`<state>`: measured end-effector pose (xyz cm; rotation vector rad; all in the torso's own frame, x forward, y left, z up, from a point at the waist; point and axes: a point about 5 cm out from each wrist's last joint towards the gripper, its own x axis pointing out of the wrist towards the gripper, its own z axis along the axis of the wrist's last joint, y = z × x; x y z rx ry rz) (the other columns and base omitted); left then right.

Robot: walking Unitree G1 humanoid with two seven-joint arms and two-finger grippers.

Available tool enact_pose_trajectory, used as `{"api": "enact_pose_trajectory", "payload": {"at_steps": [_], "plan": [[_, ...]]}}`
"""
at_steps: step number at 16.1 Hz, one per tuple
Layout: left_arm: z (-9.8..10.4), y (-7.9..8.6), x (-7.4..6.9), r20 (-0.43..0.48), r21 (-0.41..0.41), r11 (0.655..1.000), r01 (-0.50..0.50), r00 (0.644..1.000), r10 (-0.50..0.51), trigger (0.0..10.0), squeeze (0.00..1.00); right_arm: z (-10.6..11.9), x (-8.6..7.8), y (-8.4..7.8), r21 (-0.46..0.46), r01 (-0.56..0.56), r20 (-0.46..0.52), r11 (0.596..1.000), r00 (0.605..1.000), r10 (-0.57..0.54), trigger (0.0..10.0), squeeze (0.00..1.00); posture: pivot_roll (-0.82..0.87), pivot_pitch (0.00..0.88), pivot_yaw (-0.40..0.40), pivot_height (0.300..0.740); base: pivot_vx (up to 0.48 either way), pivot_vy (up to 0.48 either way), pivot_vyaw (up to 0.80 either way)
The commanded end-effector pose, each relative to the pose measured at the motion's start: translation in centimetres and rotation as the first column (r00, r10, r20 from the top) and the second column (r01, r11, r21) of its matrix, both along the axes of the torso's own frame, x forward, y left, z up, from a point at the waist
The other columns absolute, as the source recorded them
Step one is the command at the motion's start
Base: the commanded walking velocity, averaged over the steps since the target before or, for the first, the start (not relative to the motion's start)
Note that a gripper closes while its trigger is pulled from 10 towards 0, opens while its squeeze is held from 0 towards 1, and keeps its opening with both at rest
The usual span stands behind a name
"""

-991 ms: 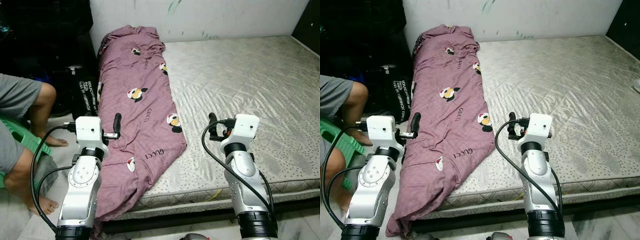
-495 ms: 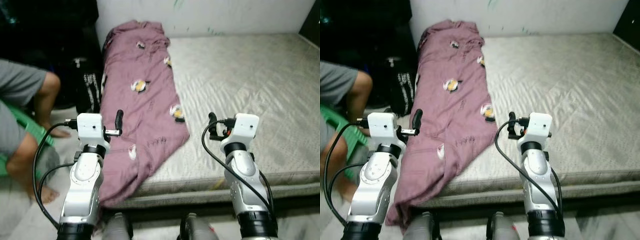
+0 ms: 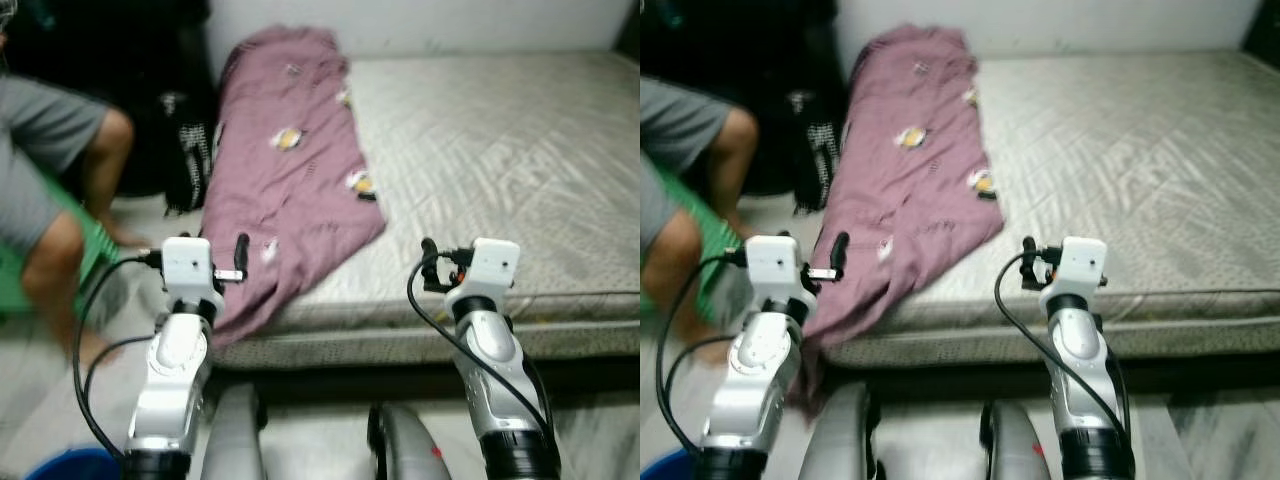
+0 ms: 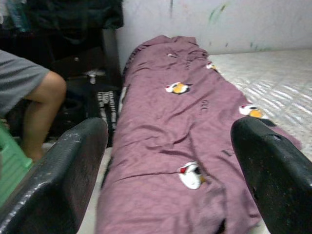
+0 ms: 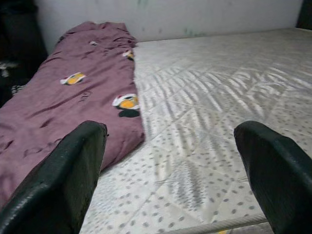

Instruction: Clean up the room

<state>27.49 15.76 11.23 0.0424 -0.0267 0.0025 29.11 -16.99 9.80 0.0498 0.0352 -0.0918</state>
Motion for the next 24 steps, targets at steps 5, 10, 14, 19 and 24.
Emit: {"api": "enact_pose_trajectory", "payload": {"at_steps": [5, 10, 14, 19, 24], "plan": [[0.7, 0.2, 0.4, 0.018, -0.013, 1.000, -0.007, 1.000, 0.008, 10.0, 0.00, 0.9, 0.4, 0.5, 0.002, -0.017, 0.035, 1.000, 0.999, 0.017, 10.0, 0.00, -0.09, 0.000, 0.025, 0.584, 0.000, 0.000, 0.00], [0.7, 0.3, 0.5, 0.016, -0.020, 1.000, -0.015, 1.000, 0.015, 10.0, 0.00, 1.0, 0.4, 0.4, 0.001, -0.017, 0.036, 1.000, 0.999, 0.017, 10.0, 0.00, -0.09, 0.002, 0.023, 0.539, 0.000, 0.000, 0.00], [0.6, 0.9, 0.5, -0.004, -0.058, 0.997, -0.051, 0.999, 0.051, 10.0, 0.00, 1.0, 0.4, 0.4, 0.001, -0.015, 0.035, 1.000, 0.999, 0.015, 10.0, 0.00, -0.09, 0.006, 0.023, 0.539, 0.000, 0.000, 0.00], [0.6, 0.9, 0.5, -0.001, -0.073, 0.997, -0.036, 0.999, 0.036, 10.0, 0.00, 1.0, 0.4, 0.4, 0.000, -0.014, 0.034, 1.000, 0.999, 0.014, 10.0, 0.00, -0.09, 0.008, 0.022, 0.539, 0.048, 0.000, 0.00], [0.5, 1.2, 0.4, -0.009, -0.080, 0.996, -0.049, 0.999, 0.048, 10.0, 0.00, 1.0, 0.4, 0.4, 0.001, -0.014, 0.033, 1.000, 0.999, 0.014, 10.0, 0.00, -0.09, 0.006, 0.022, 0.539, 0.194, 0.000, 0.00]]}}
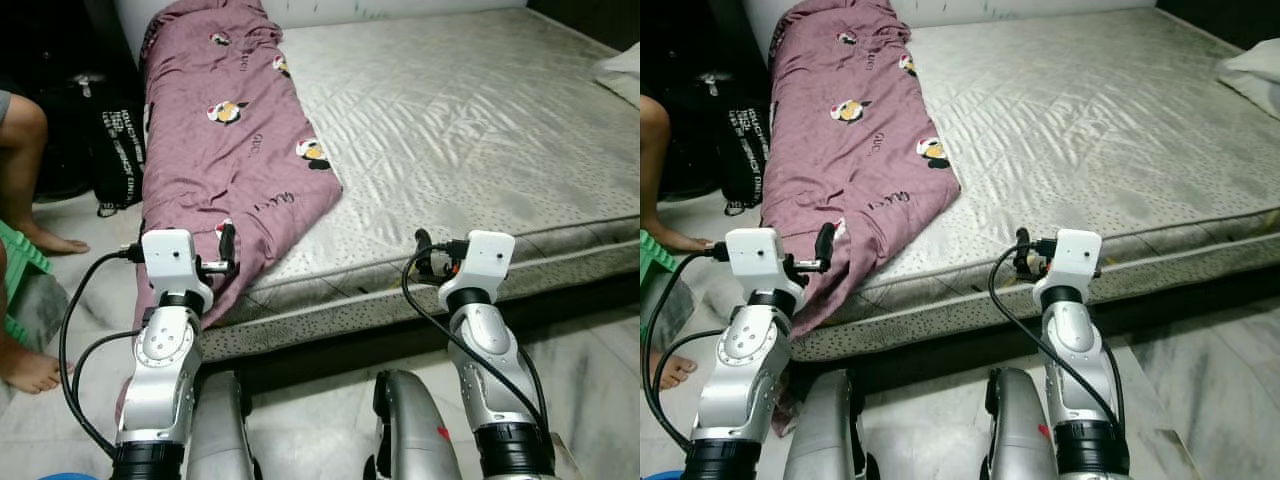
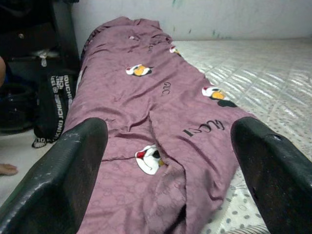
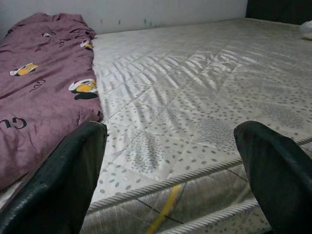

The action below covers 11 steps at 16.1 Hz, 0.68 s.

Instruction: Clean up the room

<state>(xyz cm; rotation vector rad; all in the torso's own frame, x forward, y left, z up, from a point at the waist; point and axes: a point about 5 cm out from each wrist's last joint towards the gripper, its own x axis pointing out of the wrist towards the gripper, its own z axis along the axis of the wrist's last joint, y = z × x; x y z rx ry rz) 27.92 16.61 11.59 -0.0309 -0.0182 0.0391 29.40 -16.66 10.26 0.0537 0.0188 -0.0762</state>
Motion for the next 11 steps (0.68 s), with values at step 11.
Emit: {"api": "enact_pose_trajectory", "payload": {"at_steps": [11], "plan": [[0.06, 0.35, -0.07, -0.003, -0.012, 1.000, -0.014, 1.000, 0.014, 10.0, 0.00, 0.44, 0.04, 0.03, -0.008, -0.003, 0.011, 1.000, 1.000, 0.003, 10.0, 0.00, -0.09, 0.003, 0.020, 0.539, 0.263, 0.000, 0.00]]}}
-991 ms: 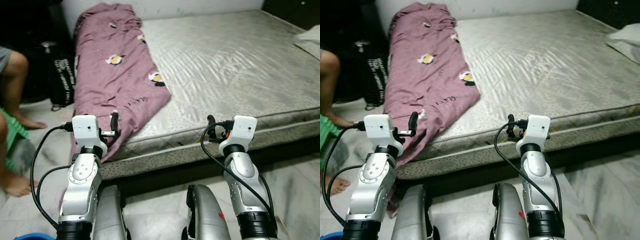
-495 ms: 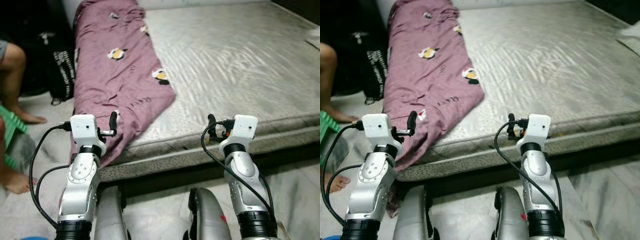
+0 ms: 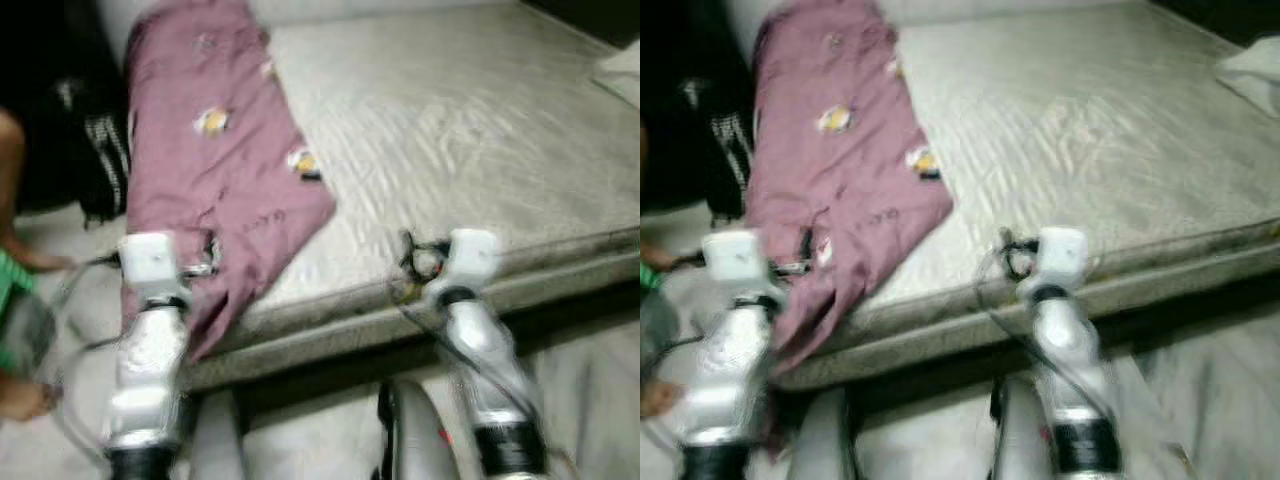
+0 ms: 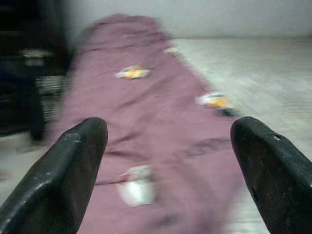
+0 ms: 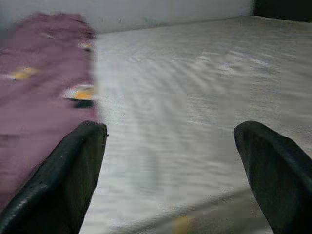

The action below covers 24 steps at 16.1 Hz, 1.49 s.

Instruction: Clean up the room

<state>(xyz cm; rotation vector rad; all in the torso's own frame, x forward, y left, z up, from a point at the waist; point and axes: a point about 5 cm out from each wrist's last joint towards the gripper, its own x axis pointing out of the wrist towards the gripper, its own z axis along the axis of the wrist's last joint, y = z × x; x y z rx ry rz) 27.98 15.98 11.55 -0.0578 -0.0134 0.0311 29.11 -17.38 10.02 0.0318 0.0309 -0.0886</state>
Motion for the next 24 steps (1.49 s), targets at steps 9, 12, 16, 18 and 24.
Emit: {"api": "enact_pose_trajectory", "payload": {"at_steps": [9, 12, 16, 18, 24], "plan": [[0.0, 1.3, -0.3, -0.015, -0.008, 0.997, -0.082, 0.997, 0.082, 10.0, 0.00, 0.7, 0.2, 0.6, 0.005, -0.019, 0.022, 1.000, 1.000, 0.018, 10.0, 0.00, -0.09, 0.008, 0.011, 0.539, 0.098, 0.000, 0.00], [-0.8, 3.2, -1.0, -0.058, 0.001, 0.979, -0.202, 0.978, 0.202, 10.0, 0.00, 0.7, -1.0, 0.0, 0.003, -0.021, 0.007, 1.000, 1.000, 0.021, 10.0, 0.00, -0.10, 0.062, 0.001, 0.519, 0.000, 0.000, 0.00], [-1.4, 5.2, -1.6, -0.105, 0.006, 0.960, -0.280, 0.954, 0.279, 10.0, 0.00, 0.7, -2.4, -2.2, -0.054, 0.013, -0.033, 0.998, 0.999, -0.015, 10.0, 0.00, -0.12, 0.124, -0.026, 0.509, 0.000, 0.000, 0.00], [-1.2, 5.3, -0.6, -0.104, 0.004, 0.968, -0.252, 0.962, 0.250, 10.0, 0.00, 0.9, -3.0, -3.5, -0.083, 0.029, -0.045, 0.996, 0.998, -0.033, 10.0, 0.00, -0.14, 0.150, -0.036, 0.509, 0.000, 0.000, 0.00], [-1.3, 4.6, 3.9, -0.126, 0.000, 0.978, -0.208, 0.970, 0.207, 10.0, 0.00, 1.4, -5.3, -4.8, -0.127, 0.050, -0.079, 0.991, 0.995, -0.061, 10.0, 0.00, -0.23, 0.179, -0.032, 0.509, 0.000, 0.000, 0.00]]}}
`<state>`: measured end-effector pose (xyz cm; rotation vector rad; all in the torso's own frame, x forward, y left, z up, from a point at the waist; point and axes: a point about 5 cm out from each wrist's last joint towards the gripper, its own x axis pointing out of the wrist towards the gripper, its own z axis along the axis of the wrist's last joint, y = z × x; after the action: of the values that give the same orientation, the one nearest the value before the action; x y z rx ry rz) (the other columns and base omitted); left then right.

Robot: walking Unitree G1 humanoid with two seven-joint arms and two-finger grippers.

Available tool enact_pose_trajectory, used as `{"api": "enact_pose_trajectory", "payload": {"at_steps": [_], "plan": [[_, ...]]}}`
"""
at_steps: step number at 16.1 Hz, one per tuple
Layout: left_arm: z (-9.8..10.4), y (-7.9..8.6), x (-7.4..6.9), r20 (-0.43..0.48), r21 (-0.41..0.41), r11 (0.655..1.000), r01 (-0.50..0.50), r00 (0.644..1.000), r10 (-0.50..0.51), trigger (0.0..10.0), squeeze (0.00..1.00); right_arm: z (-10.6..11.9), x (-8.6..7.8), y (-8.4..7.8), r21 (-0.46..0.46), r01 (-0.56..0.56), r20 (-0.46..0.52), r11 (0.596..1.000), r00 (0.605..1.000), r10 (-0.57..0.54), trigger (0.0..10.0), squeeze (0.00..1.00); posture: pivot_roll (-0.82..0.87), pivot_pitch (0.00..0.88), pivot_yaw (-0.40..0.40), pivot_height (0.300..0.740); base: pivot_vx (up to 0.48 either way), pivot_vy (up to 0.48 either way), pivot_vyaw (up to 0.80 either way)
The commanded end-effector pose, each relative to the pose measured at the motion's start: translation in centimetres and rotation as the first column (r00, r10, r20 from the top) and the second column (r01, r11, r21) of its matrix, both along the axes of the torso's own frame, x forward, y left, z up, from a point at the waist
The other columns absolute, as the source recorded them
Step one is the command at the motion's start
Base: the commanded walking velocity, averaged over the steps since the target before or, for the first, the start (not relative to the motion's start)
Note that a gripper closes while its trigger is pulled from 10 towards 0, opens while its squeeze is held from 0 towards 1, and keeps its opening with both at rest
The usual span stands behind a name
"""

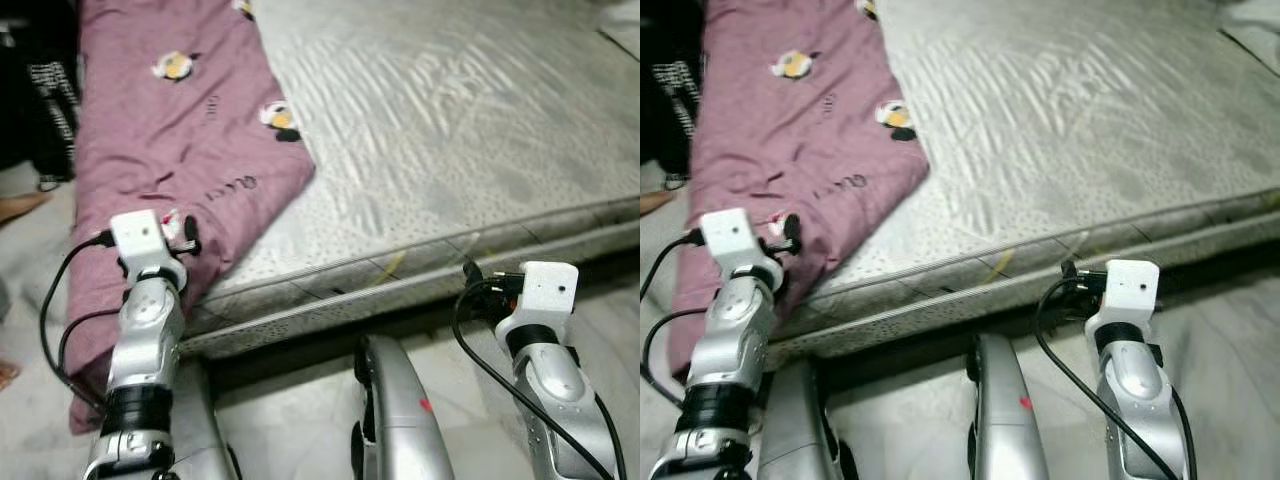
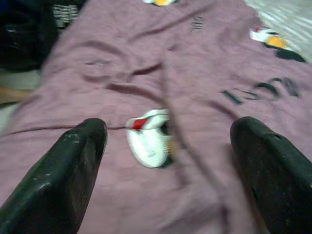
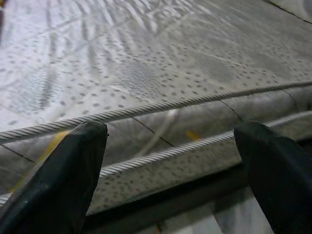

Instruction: Clean up the room

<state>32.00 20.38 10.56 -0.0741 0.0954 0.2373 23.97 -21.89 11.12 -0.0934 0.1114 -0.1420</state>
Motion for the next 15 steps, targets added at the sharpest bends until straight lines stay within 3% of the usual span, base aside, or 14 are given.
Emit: {"api": "enact_pose_trajectory", "payload": {"at_steps": [1, 2, 3, 4, 5, 8, 9, 10, 11, 12, 14, 15], "plan": [[-1.2, -0.7, 0.5, -0.081, 0.010, 1.000, 0.029, 0.996, -0.028, 10.0, 0.00, 0.5, -0.2, -0.4, -0.010, 0.010, 0.006, 1.000, 1.000, -0.010, 10.0, 0.00, -0.24, 0.173, -0.031, 0.509, 0.000, 0.000, 0.00], [-1.8, -1.1, 0.7, -0.119, 0.015, 0.999, 0.045, 0.992, -0.043, 10.0, 0.00, 0.6, -0.2, -0.5, -0.012, 0.011, 0.005, 1.000, 1.000, -0.010, 10.0, 0.00, -0.24, 0.170, -0.031, 0.509, 0.000, 0.000, 0.00], [-3.2, -2.5, 0.9, -0.229, 0.049, 0.990, 0.135, 0.966, -0.121, 10.0, 0.00, 0.7, -0.1, -0.5, -0.016, 0.011, 0.006, 1.000, 1.000, -0.010, 10.0, 0.00, -0.25, 0.155, -0.031, 0.509, 0.000, 0.000, 0.00], [-4.0, -4.1, 1.0, -0.280, 0.061, 0.971, 0.233, 0.937, -0.208, 10.0, 0.00, 0.8, 0.0, -0.5, -0.018, 0.008, 0.009, 1.000, 1.000, -0.008, 10.0, 0.00, -0.25, 0.146, -0.032, 0.509, 0.000, 0.000, 0.00], [-4.3, -6.3, 1.0, -0.289, 0.114, 0.924, 0.365, 0.902, -0.320, 10.0, 0.00, 1.0, 0.2, -0.3, -0.019, 0.001, 0.011, 1.000, 1.000, -0.001, 10.0, 0.00, -0.25, 0.133, -0.032, 0.509, 0.000, 0.000, 0.00], [-4.8, -8.3, 0.4, -0.307, 0.146, 0.869, 0.474, 0.856, -0.415, 10.0, 0.00, 1.1, 0.5, -0.2, -0.019, -0.002, 0.014, 1.000, 1.000, 0.003, 10.0, 0.00, -0.24, 0.122, -0.031, 0.509, 0.000, 0.000, 0.00], [-5.0, -9.6, 0.0, -0.318, 0.198, 0.810, 0.552, 0.818, -0.480, 10.0, 0.00, 1.1, 0.9, -0.2, -0.019, -0.004, 0.015, 1.000, 1.000, 0.004, 10.0, 0.00, -0.24, 0.112, -0.035, 0.509, 0.000, 0.000, 0.00], [-4.8, -10.9, -0.3, -0.321, 0.287, 0.719, 0.633, 0.771, -0.550, 10.0, 0.00, 1.2, 1.3, 0.0, -0.019, -0.009, 0.021, 1.000, 1.000, 0.009, 10.0, 0.00, -0.24, 0.105, -0.036, 0.509, 0.000, 0.000, 0.00], [-4.8, -10.9, -0.3, -0.321, 0.288, 0.718, 0.634, 0.770, -0.551, 10.0, 0.00, 1.2, 1.3, 0.0, -0.019, -0.009, 0.020, 1.000, 1.000, 0.009, 10.0, 0.00, -0.24, 0.105, -0.036, 0.509, 0.000, 0.000, 0.00], [-4.5, -11.5, -0.4, -0.316, 0.321, 0.673, 0.667, 0.745, -0.588, 10.0, 0.00, 1.1, 1.4, 0.0, -0.020, -0.011, 0.021, 1.000, 1.000, 0.011, 10.0, 0.00, -0.23, 0.091, -0.038, 0.509, 0.000, 0.000, 0.00], [-3.6, -13.9, -1.1, -0.291, 0.434, 0.490, 0.756, 0.632, -0.718, 10.0, 0.00, 1.1, 2.0, 0.1, -0.022, -0.016, 0.027, 1.000, 1.000, 0.017, 10.0, 0.00, -0.22, 0.072, -0.040, 0.509, 0.000, 0.000, 0.00], [-3.4, -14.3, -1.3, -0.278, 0.459, 0.459, 0.761, 0.613, -0.739, 10.0, 0.00, 1.1, 2.1, 0.1, -0.022, -0.018, 0.030, 1.000, 0.999, 0.018, 10.0, 0.00, -0.22, 0.071, -0.040, 0.509, 0.000, 0.000, 0.00]]}}
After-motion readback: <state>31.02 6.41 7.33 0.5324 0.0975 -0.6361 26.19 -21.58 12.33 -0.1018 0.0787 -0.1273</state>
